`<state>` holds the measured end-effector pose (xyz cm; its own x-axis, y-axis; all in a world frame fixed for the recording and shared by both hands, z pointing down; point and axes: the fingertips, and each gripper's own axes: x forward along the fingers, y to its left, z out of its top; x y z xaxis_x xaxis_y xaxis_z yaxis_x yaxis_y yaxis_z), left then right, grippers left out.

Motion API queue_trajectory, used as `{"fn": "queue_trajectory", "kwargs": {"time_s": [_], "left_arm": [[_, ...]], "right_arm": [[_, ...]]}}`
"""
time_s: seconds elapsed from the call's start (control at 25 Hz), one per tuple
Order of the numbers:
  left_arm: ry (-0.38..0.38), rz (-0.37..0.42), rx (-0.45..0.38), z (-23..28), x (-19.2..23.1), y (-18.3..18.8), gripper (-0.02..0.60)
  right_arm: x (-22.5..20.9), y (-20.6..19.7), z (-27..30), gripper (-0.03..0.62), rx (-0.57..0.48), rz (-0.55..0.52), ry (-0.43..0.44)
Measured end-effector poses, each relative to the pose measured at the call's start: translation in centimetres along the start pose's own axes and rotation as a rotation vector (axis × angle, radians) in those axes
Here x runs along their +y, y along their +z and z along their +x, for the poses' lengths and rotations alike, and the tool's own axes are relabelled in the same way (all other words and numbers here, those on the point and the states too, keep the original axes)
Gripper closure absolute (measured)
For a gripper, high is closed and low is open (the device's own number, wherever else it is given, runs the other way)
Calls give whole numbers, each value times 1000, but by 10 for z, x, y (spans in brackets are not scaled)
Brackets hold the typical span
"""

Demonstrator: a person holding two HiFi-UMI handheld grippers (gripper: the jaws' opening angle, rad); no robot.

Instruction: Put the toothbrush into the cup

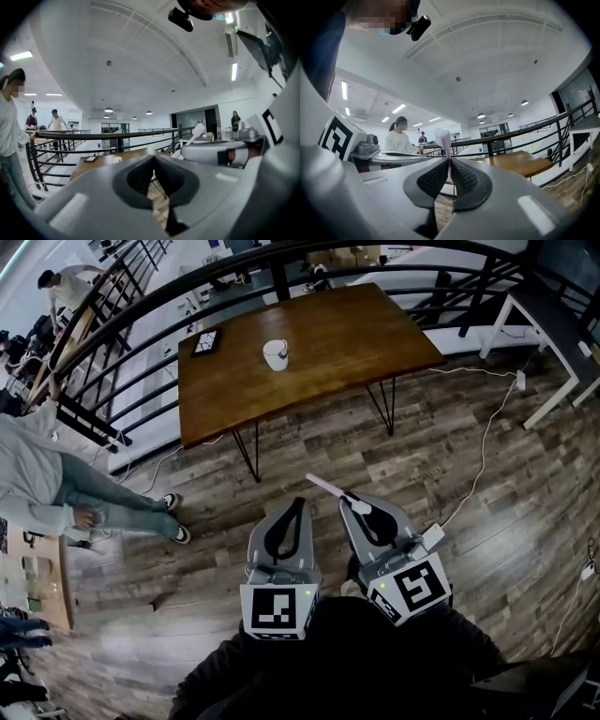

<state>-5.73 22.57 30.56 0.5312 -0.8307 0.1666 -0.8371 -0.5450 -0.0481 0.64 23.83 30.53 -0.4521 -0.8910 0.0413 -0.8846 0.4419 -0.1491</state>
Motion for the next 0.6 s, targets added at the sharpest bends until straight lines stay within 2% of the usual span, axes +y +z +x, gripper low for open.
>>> {"fn": "queue_trajectory", "kwargs": {"time_s": [0.36, 0.6], "left_arm": [[91, 24, -41, 51, 1, 27, 572], [144, 30, -47, 67, 7, 36, 572]], "right_arm": [[-50, 26, 24, 572, -49, -16, 76], [-65, 29, 32, 572, -54, 4, 98]]}}
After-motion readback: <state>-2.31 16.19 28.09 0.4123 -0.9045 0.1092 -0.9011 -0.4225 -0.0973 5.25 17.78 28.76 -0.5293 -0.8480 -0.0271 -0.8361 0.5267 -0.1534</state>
